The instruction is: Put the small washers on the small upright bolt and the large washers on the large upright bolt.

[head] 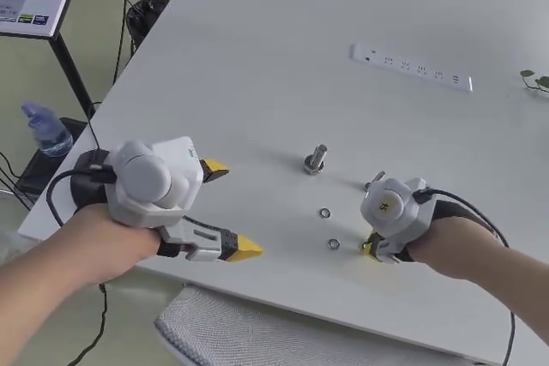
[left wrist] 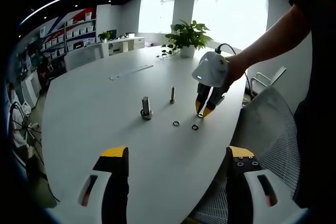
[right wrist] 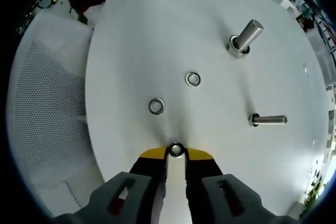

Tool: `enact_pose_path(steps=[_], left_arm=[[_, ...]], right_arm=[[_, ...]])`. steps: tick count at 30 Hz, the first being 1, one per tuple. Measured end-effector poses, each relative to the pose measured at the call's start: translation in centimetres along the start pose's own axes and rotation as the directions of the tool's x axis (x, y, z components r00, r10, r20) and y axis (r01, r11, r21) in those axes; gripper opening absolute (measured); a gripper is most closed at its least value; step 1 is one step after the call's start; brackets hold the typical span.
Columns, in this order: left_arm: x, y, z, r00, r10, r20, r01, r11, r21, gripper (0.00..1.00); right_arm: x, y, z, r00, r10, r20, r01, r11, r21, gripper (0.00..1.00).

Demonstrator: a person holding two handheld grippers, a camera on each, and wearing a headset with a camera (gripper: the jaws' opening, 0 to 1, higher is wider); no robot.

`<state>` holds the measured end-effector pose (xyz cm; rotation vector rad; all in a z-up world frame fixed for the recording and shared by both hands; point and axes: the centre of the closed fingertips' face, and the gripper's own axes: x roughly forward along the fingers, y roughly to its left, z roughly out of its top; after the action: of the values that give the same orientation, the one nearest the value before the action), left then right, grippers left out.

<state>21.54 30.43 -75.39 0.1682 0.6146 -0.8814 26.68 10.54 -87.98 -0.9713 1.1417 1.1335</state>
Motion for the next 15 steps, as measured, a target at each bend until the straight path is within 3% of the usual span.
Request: enact_pose_path(steps=[3, 11, 15], left_arm=[[-0.06, 0.00, 0.11, 1.0000, 0.004, 0.002, -0.004, 1.000, -0.002, 0.75], [-0.03, -0.47, -0.10, 1.0000, 0.003, -0.003, -0.003, 1.000, -0.006, 0.74], [-0.09, -0.75, -0.11, 1.0000, 0.001, -0.007, -0.001, 1.000, -0.007, 0.73]], right_arm=[[-0.07, -0.15, -0.02, 0.9996, 0.015, 0.023, -0.016, 0.999, 0.033, 0.12], [-0.06, -0.01, 0.02, 0.9997, 0.011, 0.020, -0.012, 1.000, 0.005, 0.12], [-0.09, -0.05, -0.03, 0.9989, 0.019, 0.042, -0.021, 0.999, 0.029, 0.12]])
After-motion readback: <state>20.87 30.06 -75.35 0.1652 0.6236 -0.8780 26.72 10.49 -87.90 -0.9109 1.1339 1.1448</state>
